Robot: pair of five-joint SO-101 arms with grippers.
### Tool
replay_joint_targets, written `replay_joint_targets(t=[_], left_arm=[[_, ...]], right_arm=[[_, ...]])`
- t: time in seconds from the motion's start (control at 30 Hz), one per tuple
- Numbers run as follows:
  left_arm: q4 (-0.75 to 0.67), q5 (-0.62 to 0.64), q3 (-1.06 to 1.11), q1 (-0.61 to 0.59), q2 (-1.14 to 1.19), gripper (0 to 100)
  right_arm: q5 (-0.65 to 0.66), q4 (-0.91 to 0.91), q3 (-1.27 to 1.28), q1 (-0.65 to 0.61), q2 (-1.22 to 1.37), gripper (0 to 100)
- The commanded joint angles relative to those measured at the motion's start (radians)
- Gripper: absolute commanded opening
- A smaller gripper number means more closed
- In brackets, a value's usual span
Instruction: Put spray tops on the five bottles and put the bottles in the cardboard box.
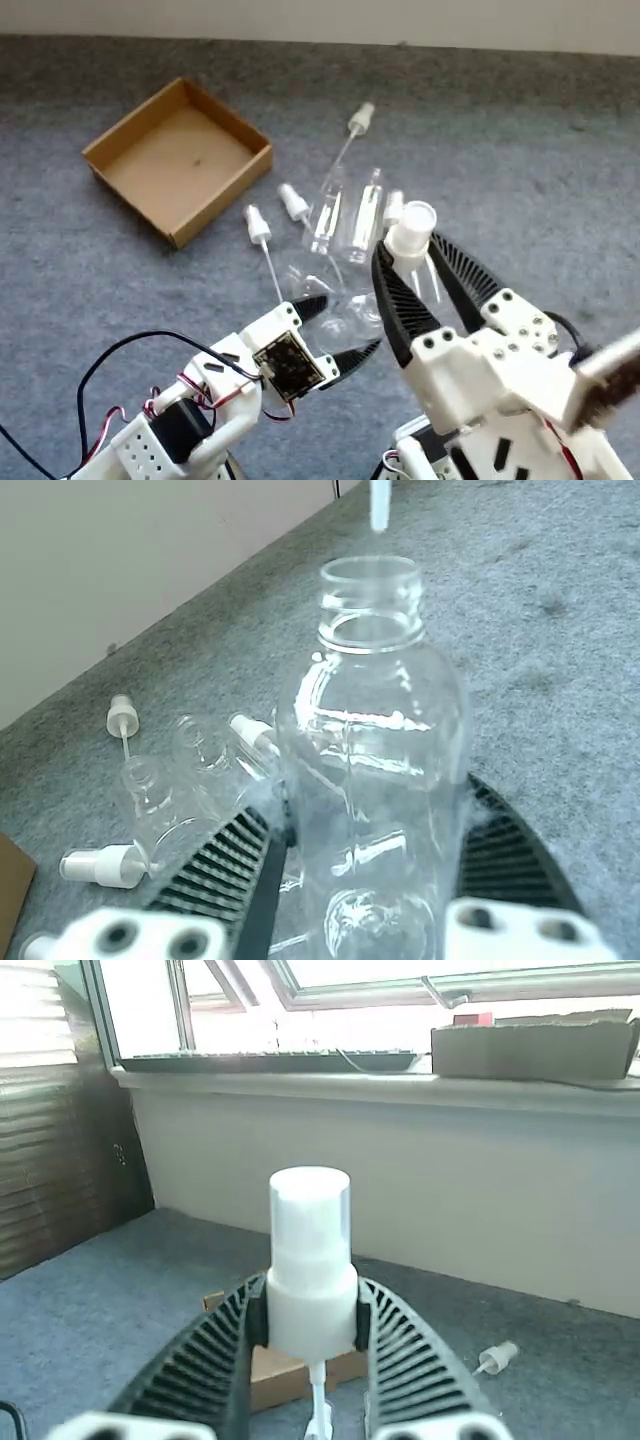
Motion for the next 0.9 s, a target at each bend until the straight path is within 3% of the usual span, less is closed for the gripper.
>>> replay_joint_targets(t=[0.0, 0.23, 0.5, 0.67, 0.87], left_arm=[[-0.008, 0.005, 0.022, -0.008, -0.008, 9], [-0.008, 0.006, 0.022, -0.01, -0.008, 9], [-0.008, 0.011, 0.019, -0.111, -0.008, 9], [-0.009, 0.011, 0.019, -0.116, -0.008, 9], [-0.009, 0.011, 0.019, -0.114, -0.008, 9]], right_arm=[[0.006, -0.018, 0.051, -0.007, -0.002, 1.3], [0.006, -0.01, 0.119, -0.008, -0.002, 1.3], [0.006, -0.007, 0.229, -0.008, -0.004, 1.3], [0.014, 0.093, 0.251, -0.008, -0.004, 1.9], [0.014, 0.162, 0.248, -0.005, -0.004, 16.4]])
